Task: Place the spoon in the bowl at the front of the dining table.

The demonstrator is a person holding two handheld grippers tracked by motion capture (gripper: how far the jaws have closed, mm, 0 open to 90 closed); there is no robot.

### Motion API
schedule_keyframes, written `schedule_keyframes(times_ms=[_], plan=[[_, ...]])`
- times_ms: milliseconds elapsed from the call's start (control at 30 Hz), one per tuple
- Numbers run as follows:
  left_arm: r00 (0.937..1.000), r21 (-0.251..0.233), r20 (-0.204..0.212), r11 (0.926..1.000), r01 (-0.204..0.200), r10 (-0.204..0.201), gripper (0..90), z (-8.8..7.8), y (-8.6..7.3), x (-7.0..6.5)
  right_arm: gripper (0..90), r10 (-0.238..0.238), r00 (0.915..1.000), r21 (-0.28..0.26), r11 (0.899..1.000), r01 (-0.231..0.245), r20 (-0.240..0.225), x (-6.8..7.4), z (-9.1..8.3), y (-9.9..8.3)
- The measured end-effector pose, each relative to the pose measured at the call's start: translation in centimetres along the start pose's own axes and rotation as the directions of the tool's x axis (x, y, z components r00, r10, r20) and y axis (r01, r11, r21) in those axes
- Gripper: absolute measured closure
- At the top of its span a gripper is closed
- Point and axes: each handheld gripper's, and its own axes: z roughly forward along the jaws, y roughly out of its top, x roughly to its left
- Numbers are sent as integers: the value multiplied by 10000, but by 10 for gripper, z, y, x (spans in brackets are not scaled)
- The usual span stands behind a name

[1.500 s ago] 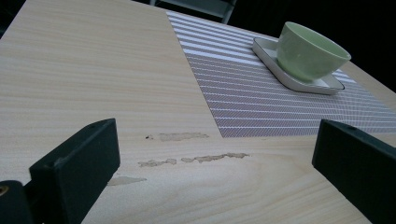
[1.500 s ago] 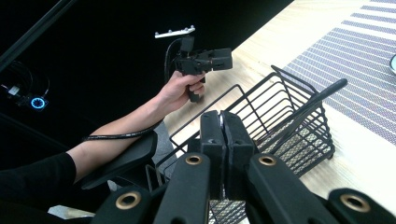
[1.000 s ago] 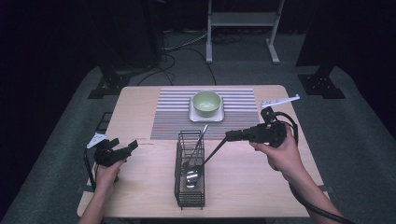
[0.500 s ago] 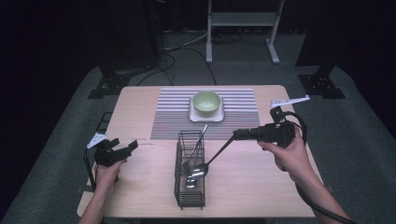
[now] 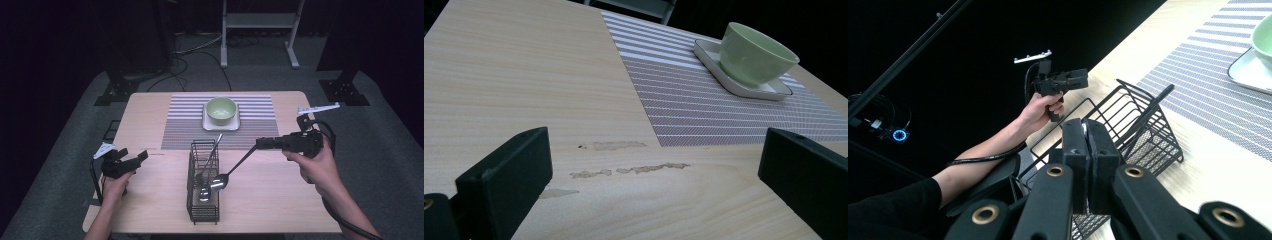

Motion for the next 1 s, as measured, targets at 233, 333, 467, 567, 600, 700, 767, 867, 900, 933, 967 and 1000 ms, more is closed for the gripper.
schedule_keyframes(times_ms=[233,333,467,567,600,700,767,867,900,933,967,1000], plan=[[10000,-15,32,10000,-8,8,0,0,0,0,887,11,10000,-95,10000,-11,-24,-1,-7,0],[10000,-1,36,10000,-16,16,0,0,0,0,886,73,10000,-89,9999,-73,8,-2,-10,-1],[10000,8,30,10000,-8,8,0,0,0,0,886,130,9999,-123,9998,-130,41,-4,-14,-4],[10000,11,23,10000,-14,14,0,0,0,0,886,174,9998,-113,9998,-173,90,-6,-17,-6],[10000,-1,26,10000,-2,2,0,0,0,0,886,209,9997,-109,9997,-208,110,-6,-18,-6],[10000,-4,24,10000,-18,18,0,0,0,0,886,260,9994,-76,9996,-258,245,-10,-20,-9],[10000,-18,9,10000,11,-11,0,0,0,0,886,351,9991,-132,9993,-348,252,-14,-23,-12],[10000,-19,-2,10000,-1,1,0,-1,0,1,886,475,9983,-193,9987,-469,334,-19,-26,-16],[10000,-22,-2,10000,-3,3,0,-1,0,1,886,539,9979,-188,9984,-533,367,-20,-27,-17],[10000,-27,1,10000,1,-1,0,-1,0,1,886,542,9977,-220,9983,-533,397,-21,-28,-18],[10000,-27,-1,10000,-3,3,0,-1,0,1,886,548,9976,-216,9983,-539,421,-22,-29,-19],[10000,-32,-1,10000,1,-1,0,-1,0,0,886,569,9974,-248,9981,-559,444,-24,-30,-20]])
